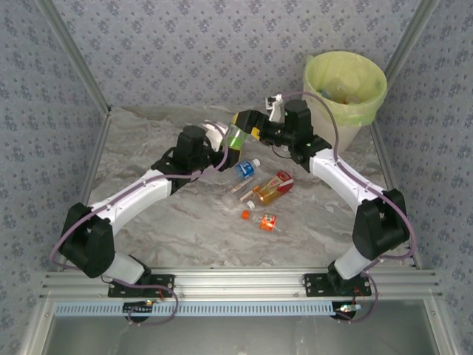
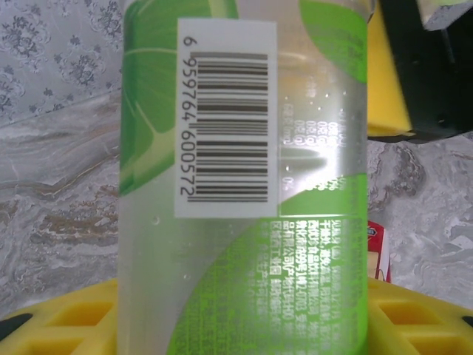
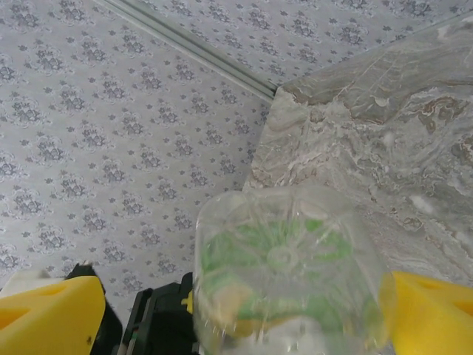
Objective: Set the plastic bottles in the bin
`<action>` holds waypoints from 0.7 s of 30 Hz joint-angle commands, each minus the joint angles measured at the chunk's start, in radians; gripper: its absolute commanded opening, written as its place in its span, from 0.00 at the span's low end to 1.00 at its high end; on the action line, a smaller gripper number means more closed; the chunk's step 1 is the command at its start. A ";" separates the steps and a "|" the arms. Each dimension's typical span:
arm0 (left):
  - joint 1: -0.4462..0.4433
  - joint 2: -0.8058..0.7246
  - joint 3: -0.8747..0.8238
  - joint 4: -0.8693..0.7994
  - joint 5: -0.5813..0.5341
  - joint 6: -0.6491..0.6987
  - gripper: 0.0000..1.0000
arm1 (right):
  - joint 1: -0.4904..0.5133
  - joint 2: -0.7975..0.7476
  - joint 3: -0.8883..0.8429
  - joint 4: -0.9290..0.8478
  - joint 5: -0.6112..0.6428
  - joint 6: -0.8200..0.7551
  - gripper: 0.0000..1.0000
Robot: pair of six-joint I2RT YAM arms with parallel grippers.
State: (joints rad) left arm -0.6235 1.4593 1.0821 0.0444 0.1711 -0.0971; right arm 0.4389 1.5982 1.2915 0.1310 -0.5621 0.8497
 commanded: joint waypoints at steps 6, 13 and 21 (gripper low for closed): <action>-0.029 -0.036 -0.002 0.031 -0.032 0.039 0.47 | 0.011 0.056 0.009 0.040 0.016 0.042 0.71; -0.029 -0.023 0.027 -0.005 -0.030 0.033 0.52 | 0.002 0.021 -0.017 0.028 0.016 -0.009 0.49; -0.023 -0.054 0.022 -0.011 0.017 -0.033 0.90 | -0.056 -0.084 -0.060 -0.045 0.072 -0.086 0.47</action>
State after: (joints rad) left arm -0.6498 1.4525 1.0782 0.0235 0.1513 -0.1055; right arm 0.4095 1.5787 1.2411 0.1261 -0.5343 0.8211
